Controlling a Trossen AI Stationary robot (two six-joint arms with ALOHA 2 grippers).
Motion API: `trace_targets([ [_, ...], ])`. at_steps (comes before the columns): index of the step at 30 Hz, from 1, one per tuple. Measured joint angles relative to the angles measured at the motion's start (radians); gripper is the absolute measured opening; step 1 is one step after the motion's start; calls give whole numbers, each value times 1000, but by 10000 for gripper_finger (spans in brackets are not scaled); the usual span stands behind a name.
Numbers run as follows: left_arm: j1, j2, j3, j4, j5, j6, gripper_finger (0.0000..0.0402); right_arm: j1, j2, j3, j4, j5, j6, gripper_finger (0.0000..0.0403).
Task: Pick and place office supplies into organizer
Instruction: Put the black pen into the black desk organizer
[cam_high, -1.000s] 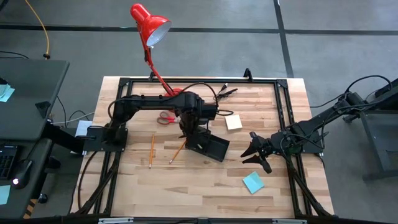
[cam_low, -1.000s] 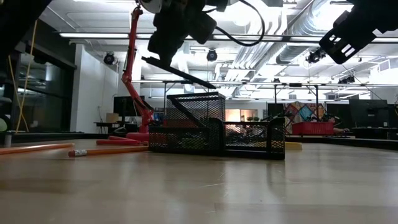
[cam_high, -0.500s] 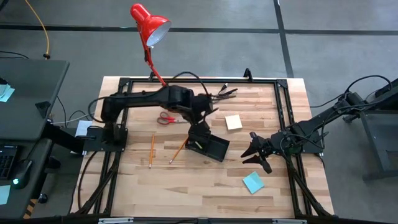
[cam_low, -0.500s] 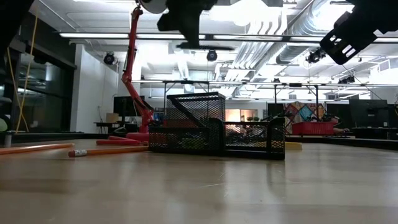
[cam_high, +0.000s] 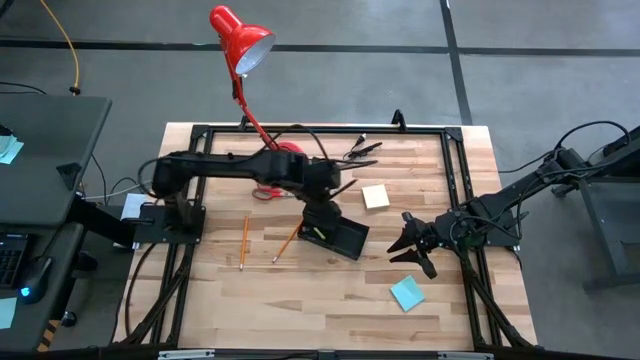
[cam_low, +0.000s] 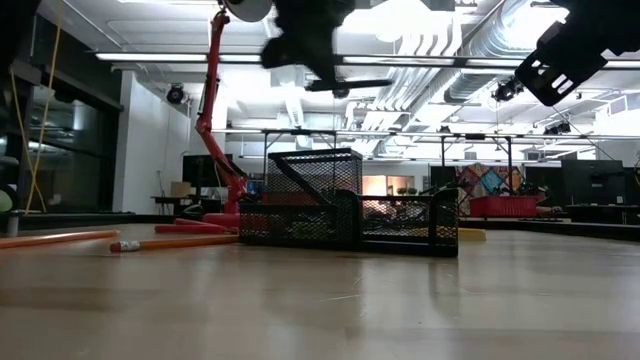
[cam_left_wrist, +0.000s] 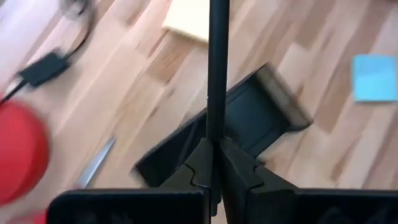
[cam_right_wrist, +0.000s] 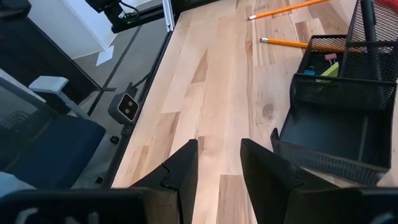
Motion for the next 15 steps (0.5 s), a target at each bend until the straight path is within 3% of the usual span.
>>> trace_targets([
  [4,-14,-106,-143,10,-27,-62,0,0,0,0,-8,0,1,116],
  [8,-48,-267,-372,247,-69,-152,0,0,0,0,-15,25,-8,116],
  [11,-61,-335,-498,238,-46,-229,0,0,0,0,-16,27,-8,116],
  [15,-57,-372,-546,165,37,-252,0,0,0,0,-18,38,-8,116],
])
